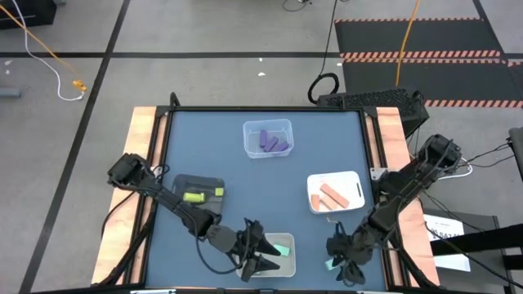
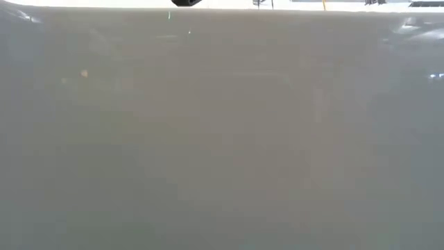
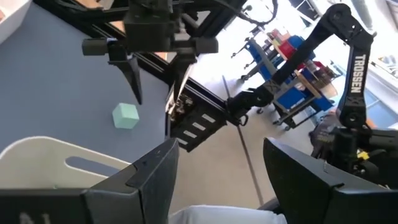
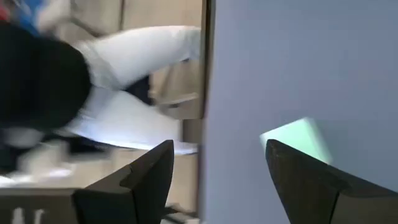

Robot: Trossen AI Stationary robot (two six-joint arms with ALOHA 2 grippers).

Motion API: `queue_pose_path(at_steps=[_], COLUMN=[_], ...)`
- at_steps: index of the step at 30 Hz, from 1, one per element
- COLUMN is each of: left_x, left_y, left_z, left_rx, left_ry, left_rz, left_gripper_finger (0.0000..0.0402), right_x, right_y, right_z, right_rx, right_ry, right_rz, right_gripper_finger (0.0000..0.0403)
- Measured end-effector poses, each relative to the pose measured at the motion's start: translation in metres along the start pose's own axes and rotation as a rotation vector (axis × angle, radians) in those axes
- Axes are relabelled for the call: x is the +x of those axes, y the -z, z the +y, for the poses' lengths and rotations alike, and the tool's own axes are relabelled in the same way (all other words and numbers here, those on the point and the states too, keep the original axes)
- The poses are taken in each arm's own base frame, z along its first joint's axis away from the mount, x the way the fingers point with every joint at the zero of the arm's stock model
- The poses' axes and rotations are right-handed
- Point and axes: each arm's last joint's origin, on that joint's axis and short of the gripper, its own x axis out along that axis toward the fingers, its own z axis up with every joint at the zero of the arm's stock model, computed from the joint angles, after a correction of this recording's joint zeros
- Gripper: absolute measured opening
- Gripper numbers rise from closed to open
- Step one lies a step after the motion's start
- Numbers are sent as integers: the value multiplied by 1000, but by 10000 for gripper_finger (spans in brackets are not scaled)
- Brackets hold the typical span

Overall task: Sort & place blocks by color
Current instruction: Put the light blue block into the gray bin

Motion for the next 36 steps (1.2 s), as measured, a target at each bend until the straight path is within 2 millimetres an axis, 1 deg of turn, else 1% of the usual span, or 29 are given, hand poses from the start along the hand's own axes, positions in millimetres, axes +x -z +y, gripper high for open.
queue_pose_path(at_steps=[4, 6, 9, 13, 17, 26, 30, 33, 36], left_x=[0, 1, 0, 0, 0, 0, 0, 0, 0], left_y=[-2, -2, -2, -2, -2, -3, -3, -3, -3], left_z=[2, 2, 2, 2, 3, 3, 3, 3, 3], left_rx=[10, 10, 10, 10, 10, 17, 17, 17, 17], left_ry=[-6, -7, -8, -21, -27, -33, -33, -33, -33], left_rz=[-4, -7, -7, -20, -26, -32, -32, -31, -31], left_gripper_finger=[237, 237, 237, 237, 237, 237, 237, 237, 237], right_x=[2, 3, 3, 3, 5, 30, 34, 34, 34], right_y=[13, 17, 22, 24, 25, 31, 32, 32, 32], right_z=[5, 7, 9, 8, 7, -9, -13, -13, -13], right_rx=[-288, -400, -498, -596, -636, -713, -717, -717, -718], right_ry=[54, 70, 108, 174, 194, 283, 317, 317, 317], right_rz=[-50, -67, -96, -139, -138, -57, -60, -59, -59], right_gripper_finger=[245, 245, 244, 244, 244, 244, 243, 229, 191])
